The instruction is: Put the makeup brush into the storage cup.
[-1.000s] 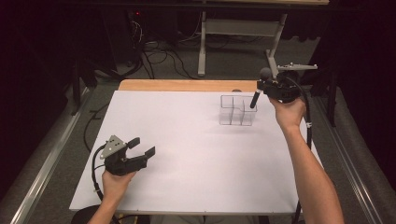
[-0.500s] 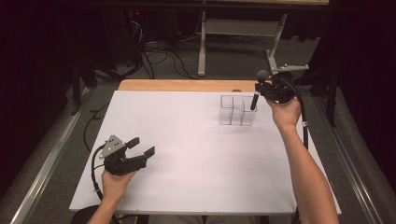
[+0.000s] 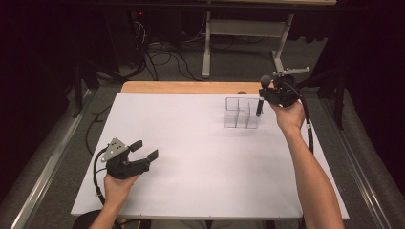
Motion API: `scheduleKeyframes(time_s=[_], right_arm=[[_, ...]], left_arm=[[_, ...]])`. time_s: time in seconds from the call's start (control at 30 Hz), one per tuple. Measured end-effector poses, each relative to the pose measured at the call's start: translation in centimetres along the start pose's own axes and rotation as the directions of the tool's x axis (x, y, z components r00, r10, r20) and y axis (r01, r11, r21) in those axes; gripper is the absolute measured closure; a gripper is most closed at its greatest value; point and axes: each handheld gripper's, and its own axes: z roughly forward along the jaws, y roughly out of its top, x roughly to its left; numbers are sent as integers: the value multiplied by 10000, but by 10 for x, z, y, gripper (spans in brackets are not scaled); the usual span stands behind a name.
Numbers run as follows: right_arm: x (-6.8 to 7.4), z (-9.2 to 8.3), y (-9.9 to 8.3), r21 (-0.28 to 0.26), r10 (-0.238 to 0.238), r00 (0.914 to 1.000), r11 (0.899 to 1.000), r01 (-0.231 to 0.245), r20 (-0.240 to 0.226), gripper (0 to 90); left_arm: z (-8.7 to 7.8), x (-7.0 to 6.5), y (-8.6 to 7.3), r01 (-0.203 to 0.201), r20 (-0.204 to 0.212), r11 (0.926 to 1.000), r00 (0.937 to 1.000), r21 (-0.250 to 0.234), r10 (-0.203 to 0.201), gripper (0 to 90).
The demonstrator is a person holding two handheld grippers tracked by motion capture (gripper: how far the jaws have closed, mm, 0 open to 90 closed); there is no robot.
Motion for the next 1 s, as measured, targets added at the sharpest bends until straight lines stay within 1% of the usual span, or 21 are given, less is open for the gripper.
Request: scheduleKeyframes(time_s=[0.03, 0.3, 0.4, 0.53, 0.7, 0.87, 0.9, 0.97, 1.0], right_arm=[[0, 1, 0, 61, -81, 10000, 9999, 81, 29, 727], [2, 5, 0, 208, -114, 9999, 9997, 115, -34, 726], [3, 7, -1, 347, -77, 10000, 9994, 77, -17, 726], [4, 10, -2, 535, -182, 9998, 9984, 181, 9, 726], [5, 15, -2, 746, -192, 9998, 9970, 189, 37, 726], [7, 18, -3, 852, -199, 9998, 9962, 197, 12, 723], [7, 19, -2, 923, -145, 9999, 9956, 147, -19, 718], [6, 21, -3, 1081, 79, 9998, 9941, -57, -200, 636], [6, 21, -3, 1070, 86, 9999, 9942, -73, -120, 610]], left_arm=[[0, 0, 0, -5, 9, 10000, 10000, 0, 5, 259], [0, 0, 0, 7, 23, 10000, 10000, 14, -7, 259], [0, 0, 0, -8, 28, 10000, 10000, 20, 8, 259], [1, 0, 0, 12, 48, 10000, 10000, 30, -12, 259], [2, 0, 0, -7, 71, 10000, 10000, 41, 6, 259], [1, 0, 0, -13, 57, 10000, 10000, 26, 13, 259], [1, 0, 0, -6, 56, 10000, 10000, 30, 6, 260], [1, 0, 0, -2, 61, 10000, 10000, 32, 2, 259], [1, 0, 0, -15, 67, 10000, 10000, 44, 15, 260]])
